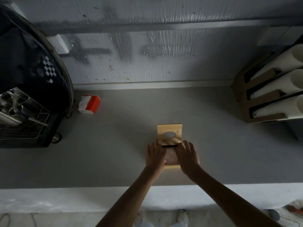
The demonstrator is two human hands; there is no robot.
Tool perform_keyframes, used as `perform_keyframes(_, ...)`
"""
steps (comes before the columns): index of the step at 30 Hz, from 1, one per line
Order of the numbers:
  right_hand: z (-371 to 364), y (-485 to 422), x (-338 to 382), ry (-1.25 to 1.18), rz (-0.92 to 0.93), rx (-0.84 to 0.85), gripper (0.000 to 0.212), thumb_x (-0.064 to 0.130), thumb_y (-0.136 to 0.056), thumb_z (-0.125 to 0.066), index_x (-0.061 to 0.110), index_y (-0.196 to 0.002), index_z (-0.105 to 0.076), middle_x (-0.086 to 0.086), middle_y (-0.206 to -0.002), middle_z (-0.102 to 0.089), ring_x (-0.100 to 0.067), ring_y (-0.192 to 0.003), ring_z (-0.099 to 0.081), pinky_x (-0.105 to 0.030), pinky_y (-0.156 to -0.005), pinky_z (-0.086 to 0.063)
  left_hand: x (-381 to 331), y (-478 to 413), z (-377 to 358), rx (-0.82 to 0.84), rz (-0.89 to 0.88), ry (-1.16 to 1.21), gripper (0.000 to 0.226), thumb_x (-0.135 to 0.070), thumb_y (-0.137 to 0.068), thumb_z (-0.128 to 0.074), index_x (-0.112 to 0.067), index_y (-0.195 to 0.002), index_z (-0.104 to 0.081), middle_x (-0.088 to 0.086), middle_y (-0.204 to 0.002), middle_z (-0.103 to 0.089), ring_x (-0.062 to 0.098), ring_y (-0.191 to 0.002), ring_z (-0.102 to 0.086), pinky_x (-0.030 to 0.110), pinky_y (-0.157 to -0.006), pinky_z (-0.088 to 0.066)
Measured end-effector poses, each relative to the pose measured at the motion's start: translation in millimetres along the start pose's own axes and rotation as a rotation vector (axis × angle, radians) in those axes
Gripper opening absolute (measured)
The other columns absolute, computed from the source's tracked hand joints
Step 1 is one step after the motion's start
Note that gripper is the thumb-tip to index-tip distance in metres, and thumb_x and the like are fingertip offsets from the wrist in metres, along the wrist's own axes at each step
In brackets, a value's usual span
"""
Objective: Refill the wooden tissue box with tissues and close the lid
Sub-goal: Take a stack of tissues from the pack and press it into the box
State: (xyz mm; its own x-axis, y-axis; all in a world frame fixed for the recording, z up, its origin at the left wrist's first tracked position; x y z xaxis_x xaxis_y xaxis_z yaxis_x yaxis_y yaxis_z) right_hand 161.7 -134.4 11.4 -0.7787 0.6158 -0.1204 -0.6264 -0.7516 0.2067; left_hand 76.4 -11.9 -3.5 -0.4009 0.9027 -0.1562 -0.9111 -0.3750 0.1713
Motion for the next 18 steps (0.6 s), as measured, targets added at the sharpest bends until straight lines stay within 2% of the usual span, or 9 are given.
perform_keyframes(2,-3.6,1.1,-1.0,-0.081,-0.004,-0.05,0.083,0.023,-0.023,-0.098,0.009,-0.1,-0.071,-0.013,-0.098,-0.07,-0.033,-0.092,-0.064,-0.043,-0.083,-0.056,4.6,1.7,-2.6,-0.007,-0.008,0.021,0.055,-0.031,-0.043,-0.095,-0.021,-0.09,-0.068,0.006,-0.106,-0.069,0.033,-0.09,-0.062,0.044,-0.077,-0.05)
perform_keyframes(4,-4.6,3.5,-1.3,-0.167,-0.015,-0.074,0.083,0.021,-0.021,-0.099,0.012,-0.099,-0.072,-0.01,-0.095,-0.071,-0.03,-0.088,-0.065,-0.04,-0.078,-0.058,5.9,4.1,-4.2,-0.02,-0.021,0.038,0.054,-0.026,-0.044,-0.095,-0.02,-0.09,-0.068,0.006,-0.104,-0.069,0.033,-0.088,-0.063,0.044,-0.077,-0.051)
perform_keyframes(7,-5.1,3.5,-2.3,-0.236,-0.029,-0.083,0.077,0.016,-0.033,-0.098,0.014,-0.105,-0.07,-0.009,-0.102,-0.071,-0.03,-0.096,-0.064,-0.04,-0.082,-0.057,4.1,5.5,-3.8,-0.048,-0.017,0.067,0.049,-0.022,-0.052,-0.092,-0.019,-0.093,-0.067,0.007,-0.103,-0.07,0.032,-0.091,-0.063,0.043,-0.08,-0.05)
perform_keyframes(11,-8.3,2.3,-6.9,-0.284,0.008,-0.105,0.063,0.015,-0.043,-0.096,0.017,-0.102,-0.072,-0.004,-0.107,-0.07,-0.028,-0.1,-0.065,-0.039,-0.082,-0.057,4.0,8.4,-1.4,-0.114,-0.02,0.126,0.029,-0.008,-0.067,-0.082,-0.016,-0.091,-0.067,0.005,-0.091,-0.07,0.03,-0.085,-0.063,0.041,-0.078,-0.05)
perform_keyframes(16,-25.4,9.4,-6.5,-0.392,0.05,-0.154,0.056,0.003,-0.061,-0.085,0.017,-0.113,-0.067,-0.006,-0.129,-0.062,-0.03,-0.12,-0.058,-0.041,-0.081,-0.058,8.2,8.3,-8.9,-0.098,-0.035,0.191,0.032,-0.007,-0.083,-0.064,-0.018,-0.113,-0.065,0.003,-0.117,-0.066,0.028,-0.106,-0.059,0.04,-0.089,-0.048)
perform_keyframes(18,-26.2,13.3,-10.6,-0.514,0.041,-0.211,0.052,0.002,-0.068,-0.08,0.016,-0.116,-0.065,-0.009,-0.134,-0.058,-0.032,-0.123,-0.054,-0.044,-0.083,-0.056,7.4,10.5,-6.0,-0.13,-0.06,0.271,0.032,-0.006,-0.088,-0.059,-0.019,-0.116,-0.064,0.001,-0.117,-0.067,0.024,-0.106,-0.059,0.036,-0.088,-0.049)
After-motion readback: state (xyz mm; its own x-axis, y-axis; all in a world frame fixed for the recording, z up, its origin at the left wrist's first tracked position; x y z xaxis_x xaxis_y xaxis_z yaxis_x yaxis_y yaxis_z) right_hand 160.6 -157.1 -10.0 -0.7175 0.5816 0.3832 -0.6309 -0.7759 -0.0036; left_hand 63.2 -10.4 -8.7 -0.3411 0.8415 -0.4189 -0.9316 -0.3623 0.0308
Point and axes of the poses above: each hand's wrist, its own y-axis away from the middle knuckle, its own z-axis out of the back of the hand, x = y × z, the point moved 1 cm from there along -y, towards the middle knuckle
